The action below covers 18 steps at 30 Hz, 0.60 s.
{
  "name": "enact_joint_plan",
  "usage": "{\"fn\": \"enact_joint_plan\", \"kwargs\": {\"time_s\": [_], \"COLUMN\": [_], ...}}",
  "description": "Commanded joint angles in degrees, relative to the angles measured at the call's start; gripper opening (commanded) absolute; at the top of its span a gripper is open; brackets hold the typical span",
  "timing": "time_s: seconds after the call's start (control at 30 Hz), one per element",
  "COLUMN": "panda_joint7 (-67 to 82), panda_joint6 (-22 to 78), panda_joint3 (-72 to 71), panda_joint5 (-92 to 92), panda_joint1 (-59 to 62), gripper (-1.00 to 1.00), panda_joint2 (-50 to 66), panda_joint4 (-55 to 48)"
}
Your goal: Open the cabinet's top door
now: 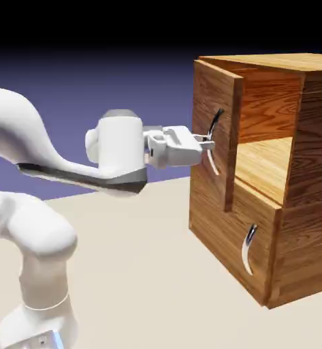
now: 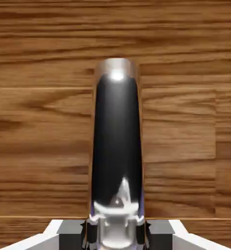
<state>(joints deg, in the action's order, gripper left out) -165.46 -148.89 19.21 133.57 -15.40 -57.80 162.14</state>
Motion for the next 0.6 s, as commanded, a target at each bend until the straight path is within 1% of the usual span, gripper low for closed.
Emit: {"fn": "enact_joint_plan", "kwargs": {"time_s": [0.0, 0.27, 0.57], "panda_joint7": [1.0, 10.5, 20.0], "panda_joint6": [0.4, 5.2, 15.3], "panda_joint3": [-2.0, -14.2, -28.0], "panda_joint5": [-2.6, -22.5, -44.9], "panda_joint1": [1.3, 5.5, 2.6], "gripper": [-1.00, -1.00, -1.00], "panda_joint2": [-1.2, -10.7, -19.1], "panda_joint4": [1.1, 8.0, 12.3]}}
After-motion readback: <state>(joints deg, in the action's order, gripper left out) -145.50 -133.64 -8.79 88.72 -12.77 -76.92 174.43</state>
